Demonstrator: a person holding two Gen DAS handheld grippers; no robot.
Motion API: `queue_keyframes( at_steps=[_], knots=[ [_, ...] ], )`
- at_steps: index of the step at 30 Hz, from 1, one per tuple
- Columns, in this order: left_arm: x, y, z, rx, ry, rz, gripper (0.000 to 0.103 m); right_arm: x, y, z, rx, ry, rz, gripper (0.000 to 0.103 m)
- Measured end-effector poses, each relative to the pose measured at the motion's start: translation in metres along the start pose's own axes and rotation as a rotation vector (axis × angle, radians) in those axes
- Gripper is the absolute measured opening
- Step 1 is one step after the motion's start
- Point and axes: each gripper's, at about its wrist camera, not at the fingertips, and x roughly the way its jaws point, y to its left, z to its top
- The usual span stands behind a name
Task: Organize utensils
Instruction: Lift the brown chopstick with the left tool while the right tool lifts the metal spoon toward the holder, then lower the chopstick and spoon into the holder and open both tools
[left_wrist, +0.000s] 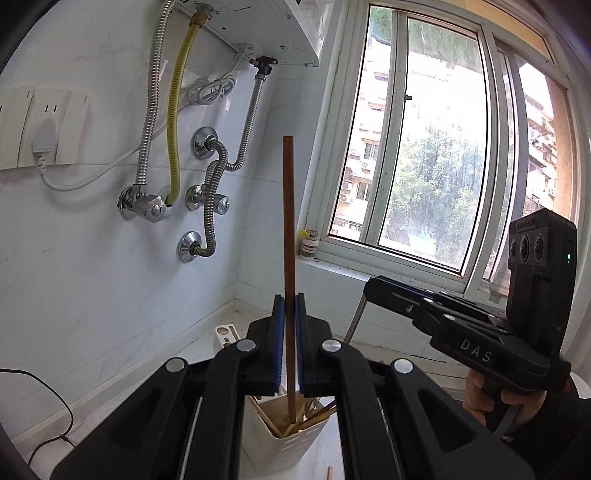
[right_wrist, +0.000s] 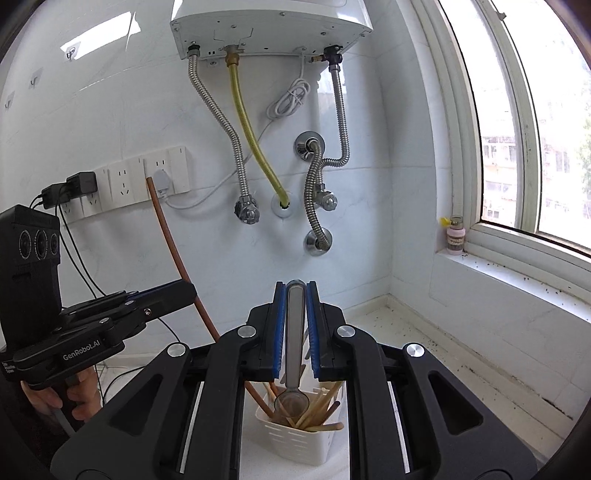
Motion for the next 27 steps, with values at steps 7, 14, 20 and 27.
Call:
queue_keyframes(
  at_steps=[7,14,20,27],
  knots=[
    [0.020,-0.005,-0.021,0.072,0.054,0.038,0.005,0.020,0.000,-0.018,-0.023,0.051,-0.021,0.011],
    [0.027,-0.001,-0.066,0.115,0.115,-0.009,0.005,0.033,0.006,-0.050,-0.068,0.141,0.001,0.011],
    [0.032,0.006,-0.094,0.088,0.182,-0.007,0.005,0.040,0.000,-0.076,-0.056,0.217,-0.002,0.011],
    [0.034,0.005,-0.104,0.090,0.204,-0.001,0.006,0.043,0.000,-0.089,-0.066,0.271,-0.007,0.011]
  ],
)
